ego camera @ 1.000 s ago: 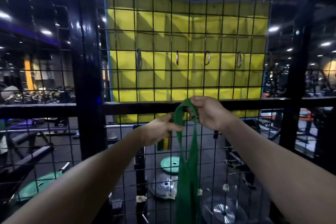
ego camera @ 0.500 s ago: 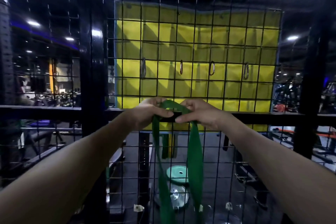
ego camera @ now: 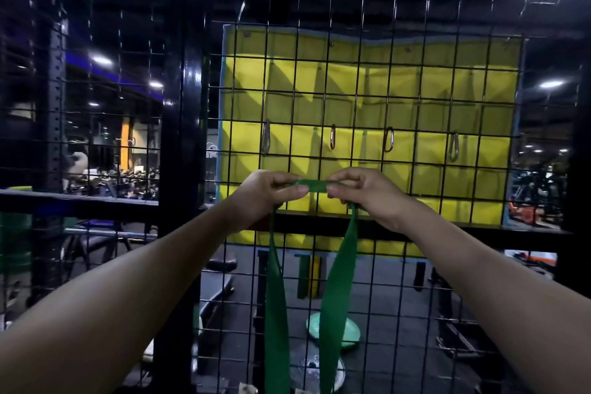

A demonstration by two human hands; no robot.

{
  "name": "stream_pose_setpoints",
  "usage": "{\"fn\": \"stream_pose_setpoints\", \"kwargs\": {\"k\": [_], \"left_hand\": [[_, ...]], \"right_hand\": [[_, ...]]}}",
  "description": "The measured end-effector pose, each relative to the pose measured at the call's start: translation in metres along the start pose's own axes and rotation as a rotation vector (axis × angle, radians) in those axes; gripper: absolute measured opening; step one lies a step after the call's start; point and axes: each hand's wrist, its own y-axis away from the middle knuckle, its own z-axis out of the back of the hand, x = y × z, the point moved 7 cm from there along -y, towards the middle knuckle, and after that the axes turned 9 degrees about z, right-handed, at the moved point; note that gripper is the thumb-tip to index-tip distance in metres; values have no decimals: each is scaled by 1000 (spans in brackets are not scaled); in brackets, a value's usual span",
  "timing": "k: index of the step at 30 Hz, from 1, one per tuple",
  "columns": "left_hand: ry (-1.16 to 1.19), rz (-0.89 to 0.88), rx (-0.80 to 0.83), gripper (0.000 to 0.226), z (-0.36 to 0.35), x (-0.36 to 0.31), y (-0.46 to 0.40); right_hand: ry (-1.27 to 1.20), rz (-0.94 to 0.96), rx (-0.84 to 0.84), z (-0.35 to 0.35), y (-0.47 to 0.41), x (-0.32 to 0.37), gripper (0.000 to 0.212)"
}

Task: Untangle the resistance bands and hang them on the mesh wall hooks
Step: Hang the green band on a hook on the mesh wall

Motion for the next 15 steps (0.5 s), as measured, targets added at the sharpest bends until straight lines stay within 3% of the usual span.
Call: {"fn": "stream_pose_setpoints", "kwargs": {"k": [5, 8, 10, 15], "left_hand": [[-41, 2, -130, 20, 7, -4, 0], [-98, 32, -145, 17, 9, -6, 0], [-131, 85, -144, 25, 11, -4, 0], [38, 196, -127, 53, 21, 8, 3]], "right_hand": [[79, 51, -86, 2, -12, 9, 3], [96, 81, -141, -3, -23, 12, 8], [86, 98, -186, -8, -29, 14, 5], [31, 141, -168, -29, -46, 22, 3]]}}
